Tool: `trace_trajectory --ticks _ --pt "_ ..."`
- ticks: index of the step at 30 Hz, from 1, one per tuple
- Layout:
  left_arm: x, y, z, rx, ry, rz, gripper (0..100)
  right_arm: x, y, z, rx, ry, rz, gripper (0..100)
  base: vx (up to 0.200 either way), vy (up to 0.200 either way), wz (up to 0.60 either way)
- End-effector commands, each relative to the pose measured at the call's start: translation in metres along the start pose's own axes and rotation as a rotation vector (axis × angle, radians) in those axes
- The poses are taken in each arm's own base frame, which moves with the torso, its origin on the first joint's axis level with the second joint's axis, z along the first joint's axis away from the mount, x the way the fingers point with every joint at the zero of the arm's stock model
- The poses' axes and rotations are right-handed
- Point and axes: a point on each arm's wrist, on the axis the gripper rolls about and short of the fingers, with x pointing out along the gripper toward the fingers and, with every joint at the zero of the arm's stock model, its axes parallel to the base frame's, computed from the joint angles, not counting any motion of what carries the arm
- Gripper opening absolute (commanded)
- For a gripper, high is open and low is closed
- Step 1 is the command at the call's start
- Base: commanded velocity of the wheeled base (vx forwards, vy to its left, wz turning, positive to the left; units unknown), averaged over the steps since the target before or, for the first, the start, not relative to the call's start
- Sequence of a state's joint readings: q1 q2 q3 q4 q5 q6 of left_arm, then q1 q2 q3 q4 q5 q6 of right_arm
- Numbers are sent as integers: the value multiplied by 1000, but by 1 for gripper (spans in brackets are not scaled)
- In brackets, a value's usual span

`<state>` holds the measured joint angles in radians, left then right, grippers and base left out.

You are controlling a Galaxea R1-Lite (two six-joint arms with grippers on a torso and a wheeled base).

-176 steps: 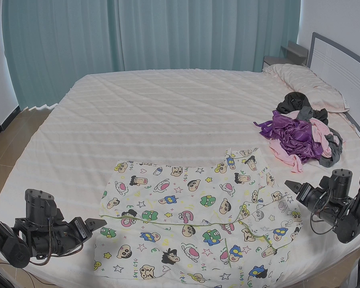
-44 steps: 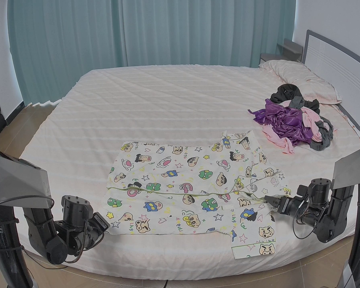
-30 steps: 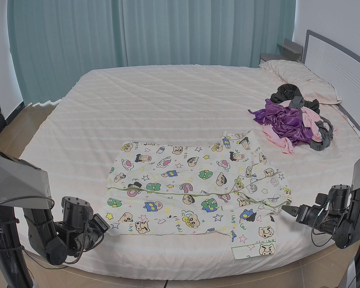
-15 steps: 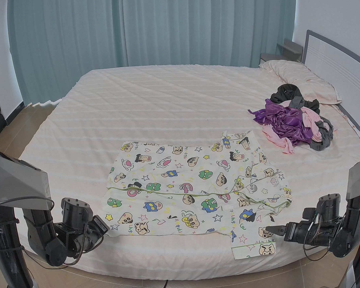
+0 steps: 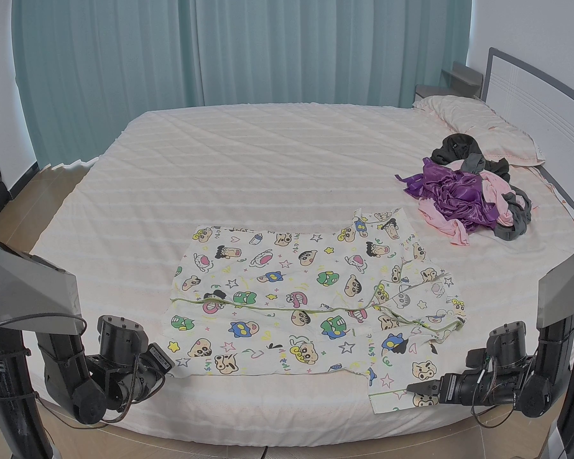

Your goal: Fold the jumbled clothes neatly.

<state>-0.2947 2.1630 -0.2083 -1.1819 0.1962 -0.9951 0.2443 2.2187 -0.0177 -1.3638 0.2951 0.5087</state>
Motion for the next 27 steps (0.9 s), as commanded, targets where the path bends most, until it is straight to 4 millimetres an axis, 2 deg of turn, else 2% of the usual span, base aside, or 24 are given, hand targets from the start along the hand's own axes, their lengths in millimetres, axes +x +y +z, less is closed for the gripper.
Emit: trace_trajectory --ticks 1,26,27 --pt "0 1 0 0 2 3 0 3 3 -9 12 39 5 100 0 0 0" --pt "0 0 -1 1 4 1 0 10 2 -13 110 58 -1 100 0 0 0" --pt "0 0 -1 1 4 1 0 10 2 -13 119 56 -3 0 0 0 0"
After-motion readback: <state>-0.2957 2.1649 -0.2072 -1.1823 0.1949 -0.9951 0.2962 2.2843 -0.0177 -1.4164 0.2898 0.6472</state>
